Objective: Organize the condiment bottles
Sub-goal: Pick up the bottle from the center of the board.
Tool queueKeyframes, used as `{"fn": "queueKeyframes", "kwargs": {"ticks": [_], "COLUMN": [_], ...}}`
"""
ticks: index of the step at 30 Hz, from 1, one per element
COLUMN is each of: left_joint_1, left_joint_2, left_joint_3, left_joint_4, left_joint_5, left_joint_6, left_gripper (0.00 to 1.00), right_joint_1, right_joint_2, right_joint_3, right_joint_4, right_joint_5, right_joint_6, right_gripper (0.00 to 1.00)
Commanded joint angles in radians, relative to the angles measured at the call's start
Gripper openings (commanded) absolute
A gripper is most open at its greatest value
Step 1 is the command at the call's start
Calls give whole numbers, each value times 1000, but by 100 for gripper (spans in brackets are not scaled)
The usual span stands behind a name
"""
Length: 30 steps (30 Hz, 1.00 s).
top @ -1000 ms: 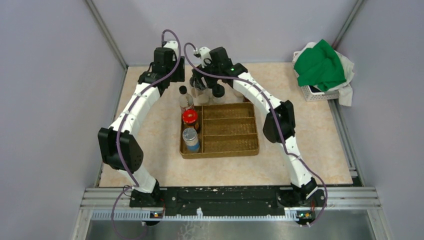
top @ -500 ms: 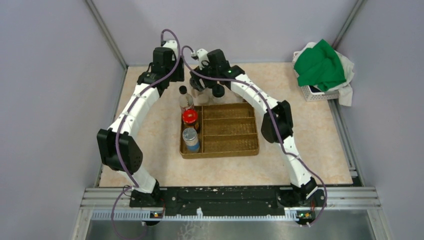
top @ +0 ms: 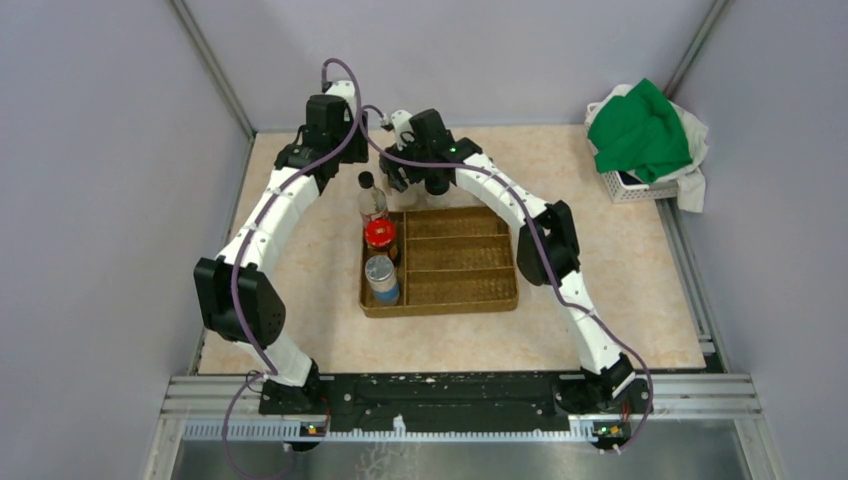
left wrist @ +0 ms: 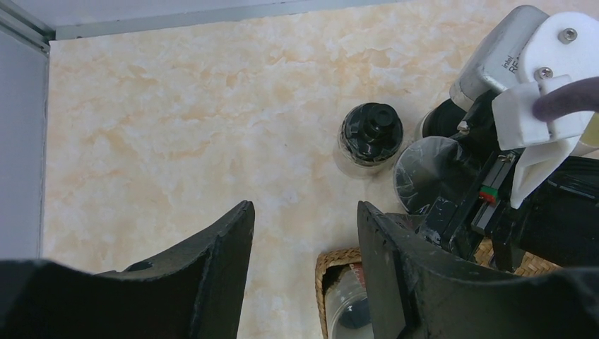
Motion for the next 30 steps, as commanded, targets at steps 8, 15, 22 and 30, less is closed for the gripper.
{"fn": "queueKeyframes", "kwargs": {"ticks": [8, 15, 22, 30], "left_joint_1": [5, 5, 5, 5], "left_joint_2": [-51, -57, -75, -94], "left_joint_3": [-13, -14, -15, -14], "left_joint_4": [46, 43, 30, 15], "left_joint_5": [14, 15, 25, 28], "left_joint_6": [-1, -6, -20, -30], "left_gripper": [62, 61, 61, 60], "right_joint_1": [4, 4, 4, 6], "right_joint_2": [-22, -104, -147, -256], "right_joint_3": [-30, -102, -34, -79], "right_joint_4": [85, 154, 115, 124], "right_joint_5": [19, 17, 21, 40], "right_joint_6": [31, 40, 36, 32], "right_gripper": [47, 35, 34, 33]}}
